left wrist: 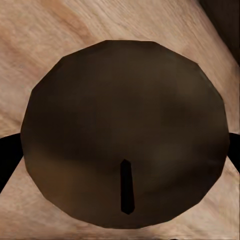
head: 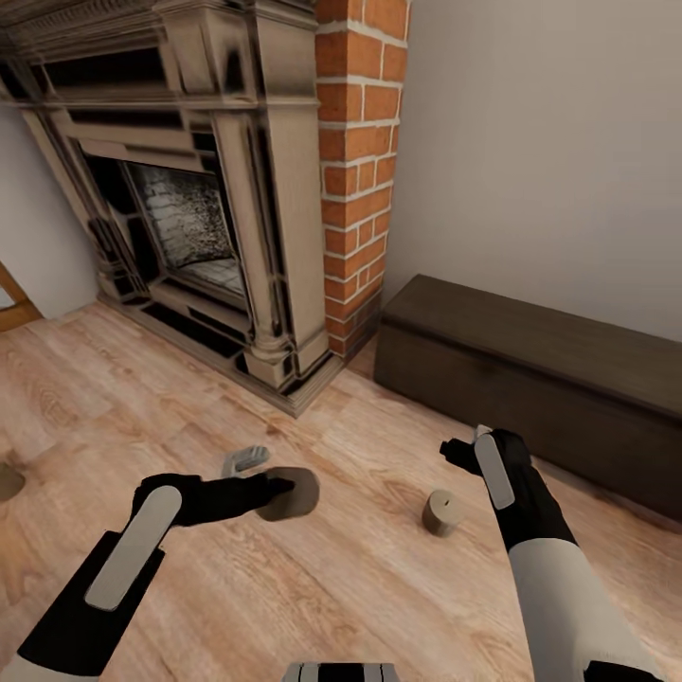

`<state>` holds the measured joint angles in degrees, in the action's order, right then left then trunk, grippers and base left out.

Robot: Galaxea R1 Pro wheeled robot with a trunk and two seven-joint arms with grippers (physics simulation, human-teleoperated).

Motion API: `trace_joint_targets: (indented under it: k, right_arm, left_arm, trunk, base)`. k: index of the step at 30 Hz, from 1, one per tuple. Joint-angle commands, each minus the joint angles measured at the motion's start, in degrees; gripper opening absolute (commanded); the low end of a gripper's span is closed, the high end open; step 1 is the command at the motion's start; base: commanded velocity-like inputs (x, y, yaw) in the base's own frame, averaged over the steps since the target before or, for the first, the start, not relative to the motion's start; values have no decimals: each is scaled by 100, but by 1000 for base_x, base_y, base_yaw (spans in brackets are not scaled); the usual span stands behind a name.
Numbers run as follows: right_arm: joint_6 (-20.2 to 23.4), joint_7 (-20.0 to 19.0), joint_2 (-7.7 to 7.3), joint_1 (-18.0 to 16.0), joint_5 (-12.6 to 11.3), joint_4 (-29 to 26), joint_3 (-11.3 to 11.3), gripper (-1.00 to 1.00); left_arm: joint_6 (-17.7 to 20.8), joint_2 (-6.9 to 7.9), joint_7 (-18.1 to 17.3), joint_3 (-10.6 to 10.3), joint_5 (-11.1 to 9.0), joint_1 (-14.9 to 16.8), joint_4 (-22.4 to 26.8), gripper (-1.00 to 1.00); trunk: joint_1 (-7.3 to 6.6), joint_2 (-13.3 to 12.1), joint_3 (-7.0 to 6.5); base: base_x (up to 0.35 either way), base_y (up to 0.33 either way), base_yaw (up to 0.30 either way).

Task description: Place each of the two pumpkins and all three candles from the living room inside a cabinet in the living room (use any cabinet), then make sure every cabinet is closed, and position the cauldron so it is next to a table in the living room.

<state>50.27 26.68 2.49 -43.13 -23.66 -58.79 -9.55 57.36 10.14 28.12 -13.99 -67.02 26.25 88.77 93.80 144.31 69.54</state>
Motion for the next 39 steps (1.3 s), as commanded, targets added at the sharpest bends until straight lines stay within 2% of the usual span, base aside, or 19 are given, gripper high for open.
trace_joint_targets:
  k: [1,5,6,7,8,12,18,29,39]
  right_arm:
    - [-3,49,5,-4,-59,0,-7,100]
    - [-37,7,6,-3,-56,4,5,100]
    - [-44,1,6,-3,-50,3,11,100]
    - [-47,-1,6,-3,-47,1,16,100]
    - [-49,-2,7,-3,-45,0,18,100]
    - [-52,-7,6,-3,-41,-1,26,100]
    - [-66,-8,14,-3,-34,11,42,100]
    - [-70,-5,39,-3,-33,129,58,100]
    - [-74,-5,47,-3,-11,139,67,100]
  left_arm:
    - [-1,122,50,-8,-365,3,8,-100]
    - [-9,732,50,-3,-1664,3,4,-100]
    - [-12,936,45,8,-2082,3,-1,-100]
    - [-13,1035,42,15,-2316,3,-4,-100]
    - [-13,1106,38,23,-2510,3,-6,-100]
    - [-14,1205,26,38,-2927,3,-15,-100]
    - [-19,1232,19,52,-3251,3,-51,-100]
    - [-22,1236,18,54,-3300,3,-70,-100]
    - [-23,1235,18,53,-3306,3,-79,-100]
  trunk:
    - [-1,2,8]
    - [-1,2,18]
    - [-1,2,21]
    - [-1,2,24]
    - [-1,2,27]
    - [-1,2,38]
    - [-1,2,46]
    - [-1,2,46]
    - [-1,2,46]
  base:
    - [0,0,-271]
    - [0,0,-270]
    - [0,0,-270]
    - [0,0,-271]
    - [0,0,-271]
    - [0,0,-270]
    - [43,0,-113]
    - [154,0,-4]
    - [281,0,0]
